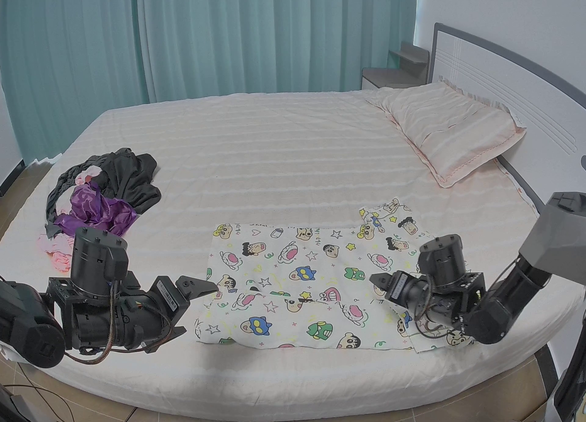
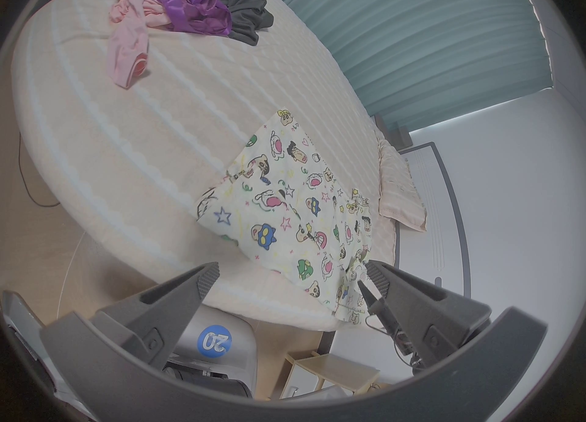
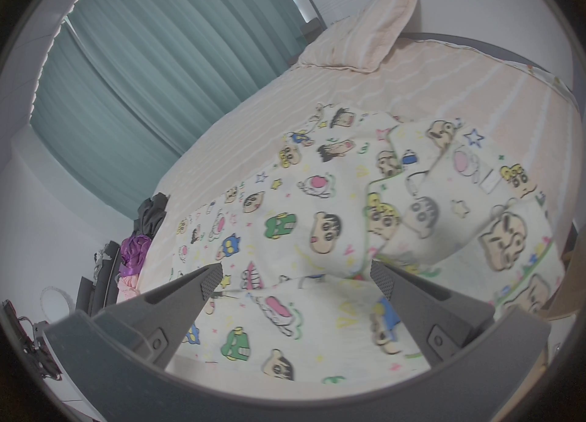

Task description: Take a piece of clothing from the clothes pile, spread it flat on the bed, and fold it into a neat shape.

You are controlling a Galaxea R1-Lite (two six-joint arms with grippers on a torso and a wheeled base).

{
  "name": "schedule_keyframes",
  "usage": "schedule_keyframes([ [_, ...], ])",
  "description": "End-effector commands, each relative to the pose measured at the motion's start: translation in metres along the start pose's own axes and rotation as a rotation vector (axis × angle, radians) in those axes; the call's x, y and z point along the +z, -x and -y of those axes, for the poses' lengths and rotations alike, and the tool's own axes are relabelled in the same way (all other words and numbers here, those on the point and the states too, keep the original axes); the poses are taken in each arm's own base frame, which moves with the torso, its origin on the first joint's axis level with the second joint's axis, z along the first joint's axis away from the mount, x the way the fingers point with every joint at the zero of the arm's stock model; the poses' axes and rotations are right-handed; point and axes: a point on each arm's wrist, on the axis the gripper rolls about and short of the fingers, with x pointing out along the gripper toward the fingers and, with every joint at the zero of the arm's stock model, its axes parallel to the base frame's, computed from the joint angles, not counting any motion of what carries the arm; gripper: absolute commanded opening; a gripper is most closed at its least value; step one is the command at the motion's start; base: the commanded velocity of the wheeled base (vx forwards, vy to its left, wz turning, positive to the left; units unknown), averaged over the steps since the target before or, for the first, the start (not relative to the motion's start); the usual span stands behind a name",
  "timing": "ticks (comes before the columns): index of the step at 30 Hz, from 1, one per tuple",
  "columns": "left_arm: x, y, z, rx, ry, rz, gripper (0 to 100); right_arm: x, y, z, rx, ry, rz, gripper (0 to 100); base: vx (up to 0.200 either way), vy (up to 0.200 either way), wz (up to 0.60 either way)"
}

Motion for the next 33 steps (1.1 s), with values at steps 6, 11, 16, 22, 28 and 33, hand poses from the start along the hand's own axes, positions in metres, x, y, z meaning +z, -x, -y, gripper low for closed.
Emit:
schedule_keyframes([
  [6,-0.001,-0.002,-0.002,0.010,0.000,-0.009,100,0.010,0.049,0.035,0.035,-0.025,0.049,100,0.133,0.000,0.00],
  [11,-0.002,-0.003,-0.005,0.023,-0.026,-0.017,100,0.006,0.050,0.039,0.047,-0.008,0.009,100,0.000,0.000,0.00],
  [16,-0.012,-0.011,-0.014,0.073,-0.095,-0.065,100,0.005,0.053,0.041,0.056,-0.006,-0.002,100,0.000,0.000,0.00],
  [22,-0.016,-0.018,-0.034,0.122,-0.312,-0.137,100,0.004,0.064,0.044,0.060,0.041,-0.005,100,0.000,0.000,0.00],
  [28,-0.003,-0.040,-0.038,0.053,-0.392,-0.160,100,-0.014,0.079,0.064,0.044,0.020,-0.095,100,0.000,0.000,0.00],
  [33,-0.003,-0.064,-0.049,0.040,-0.443,-0.162,100,-0.021,0.083,0.070,0.061,0.010,-0.110,100,0.000,0.000,0.00],
])
